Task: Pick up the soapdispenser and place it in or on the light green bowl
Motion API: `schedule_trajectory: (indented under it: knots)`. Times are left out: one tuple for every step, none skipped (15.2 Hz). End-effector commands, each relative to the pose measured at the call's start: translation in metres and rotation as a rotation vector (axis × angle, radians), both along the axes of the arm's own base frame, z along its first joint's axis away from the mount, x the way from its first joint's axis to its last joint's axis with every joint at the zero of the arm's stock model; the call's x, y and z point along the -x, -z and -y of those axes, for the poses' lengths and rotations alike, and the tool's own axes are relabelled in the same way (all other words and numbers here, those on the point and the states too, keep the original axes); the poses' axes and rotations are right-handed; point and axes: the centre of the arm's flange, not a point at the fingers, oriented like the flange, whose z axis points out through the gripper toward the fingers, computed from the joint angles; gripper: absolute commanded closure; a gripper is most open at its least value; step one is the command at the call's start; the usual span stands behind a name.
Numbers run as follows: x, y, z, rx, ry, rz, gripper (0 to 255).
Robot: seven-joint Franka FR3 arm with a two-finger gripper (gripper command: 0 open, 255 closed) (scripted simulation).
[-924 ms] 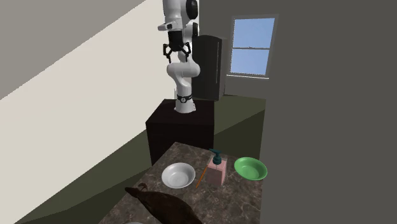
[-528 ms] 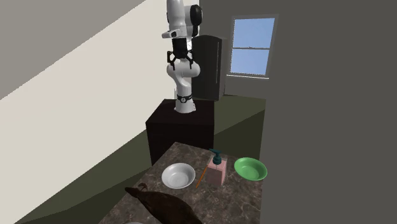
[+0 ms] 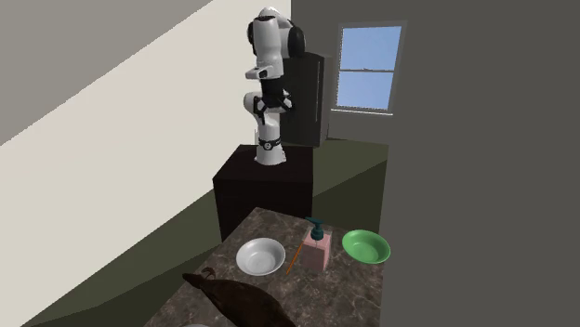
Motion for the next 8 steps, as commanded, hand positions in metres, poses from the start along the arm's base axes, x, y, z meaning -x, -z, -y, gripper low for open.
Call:
schedule_trajectory:
  knots:
    - [-0.017, 0.02, -0.014, -0.002, 0.013, -0.002, 0]
    - [-0.025, 0.029, -0.02, -0.003, 0.018, -0.004, 0]
    - [-0.033, 0.038, -0.025, -0.004, 0.024, -0.005, 0]
    - [-0.041, 0.047, -0.031, -0.004, 0.03, -0.007, 0]
    - [-0.049, 0.055, -0.036, -0.005, 0.036, -0.009, 0]
    - [-0.057, 0.064, -0.042, -0.006, 0.042, -0.01, 0]
    - [-0.065, 0.073, -0.047, -0.006, 0.048, -0.012, 0]
    - [-0.073, 0.082, -0.053, -0.007, 0.053, -0.014, 0]
